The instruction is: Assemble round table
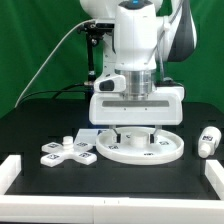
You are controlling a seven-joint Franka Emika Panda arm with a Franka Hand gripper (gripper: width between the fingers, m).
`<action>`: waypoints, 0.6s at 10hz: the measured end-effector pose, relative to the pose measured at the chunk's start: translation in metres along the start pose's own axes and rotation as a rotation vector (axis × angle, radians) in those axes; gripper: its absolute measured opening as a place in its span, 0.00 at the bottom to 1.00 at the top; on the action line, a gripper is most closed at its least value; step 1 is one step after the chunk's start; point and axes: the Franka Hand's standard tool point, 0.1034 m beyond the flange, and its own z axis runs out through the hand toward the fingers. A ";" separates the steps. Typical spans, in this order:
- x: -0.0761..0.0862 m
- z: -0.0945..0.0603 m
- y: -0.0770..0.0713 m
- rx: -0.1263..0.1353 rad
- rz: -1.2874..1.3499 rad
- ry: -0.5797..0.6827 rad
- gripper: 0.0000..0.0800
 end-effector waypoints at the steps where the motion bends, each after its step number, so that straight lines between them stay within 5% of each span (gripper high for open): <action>1: -0.001 0.002 -0.002 0.000 -0.004 -0.004 0.81; 3: -0.001 0.002 -0.001 0.000 -0.003 -0.004 0.81; 4: -0.001 0.002 -0.001 0.000 -0.003 -0.004 0.66; 5: -0.001 0.002 -0.001 0.000 -0.003 -0.004 0.66; 6: -0.001 0.002 -0.001 0.000 -0.003 -0.004 0.49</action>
Offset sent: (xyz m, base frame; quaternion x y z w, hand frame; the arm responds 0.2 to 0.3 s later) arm 0.0000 0.0000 0.0000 0.0000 0.0000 0.0000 1.0000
